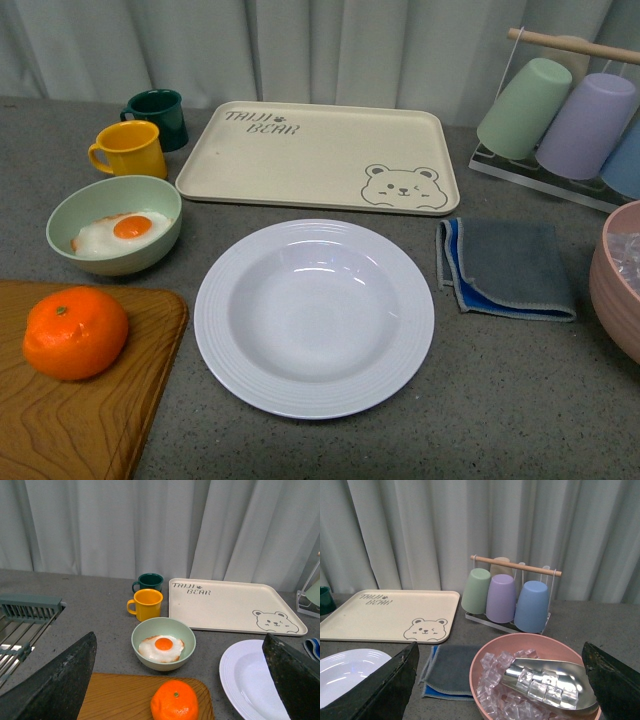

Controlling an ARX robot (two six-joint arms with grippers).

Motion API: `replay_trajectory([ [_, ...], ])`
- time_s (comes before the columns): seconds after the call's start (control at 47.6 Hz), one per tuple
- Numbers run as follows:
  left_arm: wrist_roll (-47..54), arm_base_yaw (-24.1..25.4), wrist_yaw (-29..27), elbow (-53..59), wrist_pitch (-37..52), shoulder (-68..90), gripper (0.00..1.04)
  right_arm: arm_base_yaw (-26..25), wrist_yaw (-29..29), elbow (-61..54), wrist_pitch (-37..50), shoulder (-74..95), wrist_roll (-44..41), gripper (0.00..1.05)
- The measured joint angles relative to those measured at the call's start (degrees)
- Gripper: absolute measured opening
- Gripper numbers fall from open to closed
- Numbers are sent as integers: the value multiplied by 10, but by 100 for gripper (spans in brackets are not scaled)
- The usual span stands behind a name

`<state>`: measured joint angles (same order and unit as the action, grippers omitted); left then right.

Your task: Place orange and plate with both arms

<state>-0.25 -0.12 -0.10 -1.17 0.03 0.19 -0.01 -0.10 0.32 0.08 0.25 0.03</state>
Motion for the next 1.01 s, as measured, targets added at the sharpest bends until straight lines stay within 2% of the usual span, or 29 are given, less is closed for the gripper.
replay_trajectory([
  [1.007,0,0,0,0,0,0,98,0,0,0,0,0,0,95],
])
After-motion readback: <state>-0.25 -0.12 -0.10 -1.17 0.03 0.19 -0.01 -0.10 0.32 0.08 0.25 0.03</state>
